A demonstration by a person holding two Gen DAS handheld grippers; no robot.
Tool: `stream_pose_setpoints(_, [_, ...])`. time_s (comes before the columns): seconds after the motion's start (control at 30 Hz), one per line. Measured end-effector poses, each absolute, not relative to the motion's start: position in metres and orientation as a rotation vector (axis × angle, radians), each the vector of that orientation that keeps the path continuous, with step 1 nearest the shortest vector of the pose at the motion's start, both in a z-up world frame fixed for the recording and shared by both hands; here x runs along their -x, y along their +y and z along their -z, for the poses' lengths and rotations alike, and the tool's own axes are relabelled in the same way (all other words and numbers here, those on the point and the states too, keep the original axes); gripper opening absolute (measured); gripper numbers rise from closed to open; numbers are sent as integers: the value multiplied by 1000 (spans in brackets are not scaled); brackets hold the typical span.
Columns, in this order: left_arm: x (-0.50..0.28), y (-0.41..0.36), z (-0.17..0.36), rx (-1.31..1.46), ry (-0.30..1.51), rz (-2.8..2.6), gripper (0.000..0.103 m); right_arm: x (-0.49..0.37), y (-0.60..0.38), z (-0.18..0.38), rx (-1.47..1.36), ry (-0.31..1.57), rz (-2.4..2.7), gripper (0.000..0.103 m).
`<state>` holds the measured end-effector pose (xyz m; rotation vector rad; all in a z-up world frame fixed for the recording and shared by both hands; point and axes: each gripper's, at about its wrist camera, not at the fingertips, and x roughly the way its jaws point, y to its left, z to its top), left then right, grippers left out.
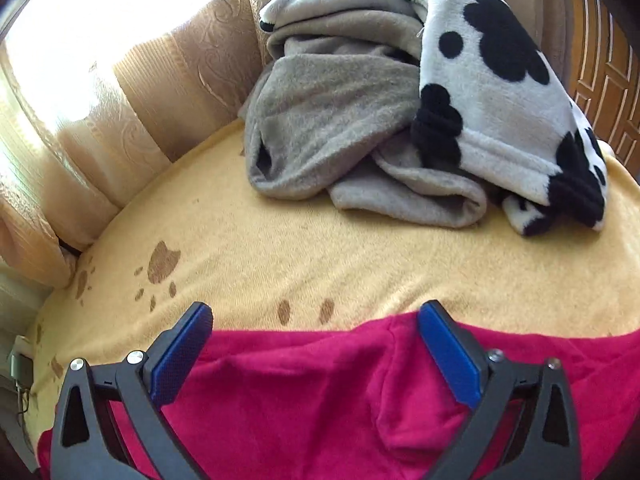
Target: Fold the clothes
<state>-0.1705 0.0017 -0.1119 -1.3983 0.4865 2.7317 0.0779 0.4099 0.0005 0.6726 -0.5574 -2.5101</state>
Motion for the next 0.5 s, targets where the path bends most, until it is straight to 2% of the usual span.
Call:
stream_pose_setpoints(0.1, [174,-3,107,1382,398,-2660,103,-75,410,1,-678,-554,2512,19])
stream_pose_setpoints(0.3, [168,-39,76,1357,-75,-2314,103,-64,421,13,-708,-612,2502,19])
stream_pose_setpoints(0.4, [155,-48,55,1336,-93,-2199,103,-56,424,19,-719,-645,2497,19])
stream_pose_setpoints(0.5, [142,-41,56,1418,-40,-2076,103,-50,418,21,-740,-622,2492,19])
